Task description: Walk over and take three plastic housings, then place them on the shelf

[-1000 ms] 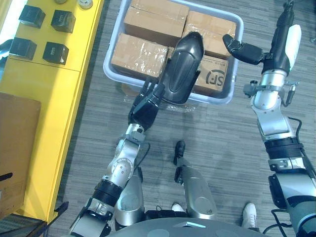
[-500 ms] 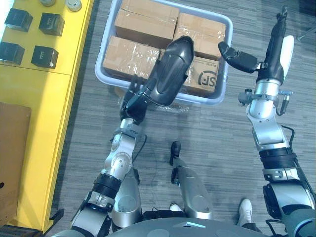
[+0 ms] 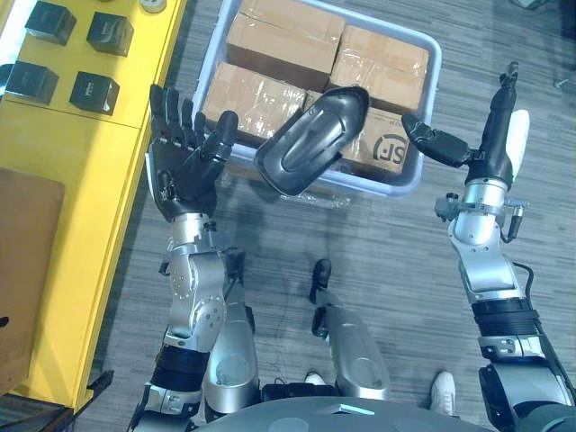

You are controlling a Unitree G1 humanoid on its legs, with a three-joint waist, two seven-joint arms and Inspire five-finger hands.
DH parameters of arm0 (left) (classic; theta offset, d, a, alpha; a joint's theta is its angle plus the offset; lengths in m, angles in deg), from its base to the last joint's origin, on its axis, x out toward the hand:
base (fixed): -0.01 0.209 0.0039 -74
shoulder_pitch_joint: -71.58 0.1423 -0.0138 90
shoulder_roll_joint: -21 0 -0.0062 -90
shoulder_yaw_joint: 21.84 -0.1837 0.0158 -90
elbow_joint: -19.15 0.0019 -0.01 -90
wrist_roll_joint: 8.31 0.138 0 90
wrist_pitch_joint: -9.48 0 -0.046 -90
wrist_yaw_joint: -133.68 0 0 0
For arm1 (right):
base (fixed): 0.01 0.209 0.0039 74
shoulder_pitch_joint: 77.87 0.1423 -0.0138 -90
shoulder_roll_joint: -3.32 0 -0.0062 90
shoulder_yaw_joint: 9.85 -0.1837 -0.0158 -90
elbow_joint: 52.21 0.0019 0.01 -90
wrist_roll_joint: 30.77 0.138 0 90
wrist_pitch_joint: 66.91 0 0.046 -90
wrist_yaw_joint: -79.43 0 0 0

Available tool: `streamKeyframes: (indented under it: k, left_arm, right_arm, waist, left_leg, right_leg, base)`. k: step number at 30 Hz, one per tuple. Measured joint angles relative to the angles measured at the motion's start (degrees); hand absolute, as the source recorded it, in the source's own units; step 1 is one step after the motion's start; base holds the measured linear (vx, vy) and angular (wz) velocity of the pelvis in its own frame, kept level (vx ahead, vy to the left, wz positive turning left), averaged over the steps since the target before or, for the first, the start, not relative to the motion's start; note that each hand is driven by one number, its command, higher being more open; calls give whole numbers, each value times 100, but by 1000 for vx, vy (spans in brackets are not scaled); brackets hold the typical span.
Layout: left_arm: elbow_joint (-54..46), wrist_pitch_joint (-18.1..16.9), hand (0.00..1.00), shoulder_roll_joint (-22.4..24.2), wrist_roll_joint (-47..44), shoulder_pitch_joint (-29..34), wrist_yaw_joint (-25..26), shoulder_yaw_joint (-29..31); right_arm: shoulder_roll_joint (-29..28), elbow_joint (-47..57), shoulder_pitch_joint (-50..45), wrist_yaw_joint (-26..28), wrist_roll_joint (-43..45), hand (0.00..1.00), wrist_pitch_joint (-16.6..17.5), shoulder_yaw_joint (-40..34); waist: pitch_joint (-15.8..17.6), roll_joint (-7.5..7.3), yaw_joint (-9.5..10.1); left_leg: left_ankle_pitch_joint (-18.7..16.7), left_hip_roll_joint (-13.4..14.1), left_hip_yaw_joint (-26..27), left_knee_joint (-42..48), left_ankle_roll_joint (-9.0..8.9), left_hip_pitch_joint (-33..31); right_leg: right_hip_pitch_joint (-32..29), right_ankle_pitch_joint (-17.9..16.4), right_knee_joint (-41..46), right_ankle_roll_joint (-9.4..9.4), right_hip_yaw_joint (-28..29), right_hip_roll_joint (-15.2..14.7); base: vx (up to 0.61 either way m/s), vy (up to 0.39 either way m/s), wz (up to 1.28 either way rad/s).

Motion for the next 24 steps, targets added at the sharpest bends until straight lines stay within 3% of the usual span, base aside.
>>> streamKeyframes:
  k: [3, 6, 7, 11, 13, 19, 21, 24]
  left_arm:
    - [-251, 337, 100, -3, -58, 5, 52, 3]
    - [-245, 1089, 100, -39, -589, 133, -50, 27]
    - [-123, 1499, 100, -77, -871, 274, -125, 33]
    - [517, 2035, 100, -109, -1261, 744, -241, -24]
    - [611, 2048, 100, -112, -1256, 1085, -343, -34]
    - [478, 1290, 100, -268, -1177, 1512, -814, 146]
    - [349, 1081, 100, -339, -1177, 1571, -837, 248]
    - [327, 1054, 100, -452, -1177, 1621, -933, 249]
  right_arm:
    - [4, 0, -14, 514, -298, 100, 136, 35]
    - [81, 0, -13, 1016, -501, 100, 420, 225]
    - [200, 36, -12, 1382, -502, 100, 666, 381]
    - [781, 588, 58, 2047, -970, 100, 962, 1046]
    - [985, 786, 70, 2205, -1172, 100, 1151, 1239]
    - [1182, 799, 138, 2423, -1401, 100, 1366, 1584]
    - [1301, 802, 174, 2440, -1535, 100, 1513, 1727]
    - [1538, 889, 173, 2449, -1622, 100, 1573, 1773]
  waist:
    - [2, 80, -4]
    - [-2, 136, 6]
    - [-2, 135, 20]
    - [0, 131, 46]
    - [5, 121, 170]
    - [30, 18, 461]
    - [30, -129, 499]
    - [34, -300, 517]
  left_leg:
    - [5, -38, -31, 0, 7, -2]
    - [4, -66, -68, 0, 9, -10]
    - [1, -65, -96, 0, 6, -13]
    - [-4, -50, -234, 0, -2, -25]
    - [-7, -34, -277, 15, -6, -28]
    - [-46, -45, -467, 62, -50, -34]
    - [-61, -39, -486, 63, -14, -34]
    - [-68, -41, -491, 83, -3, -34]
  right_leg:
    - [14, -3, 1, 4, -27, -39]
    - [22, -8, 1, 12, -44, -65]
    - [40, -22, 0, 16, -78, -64]
    - [123, -55, -15, 5, -221, -48]
    - [146, -65, -17, -2, -262, -28]
    - [340, -74, -111, 0, -490, -29]
    - [354, -75, -119, 1, -518, -24]
    - [400, -63, -189, 15, -525, -18]
  base:
    - [2, 5, 5]
    - [7, 3, 5]
    - [11, -10, 8]
    - [15, -20, 17]
    - [19, -32, 15]
    - [-20, -14, 17]
    - [-44, -14, 5]
    - [0, 0, 0]
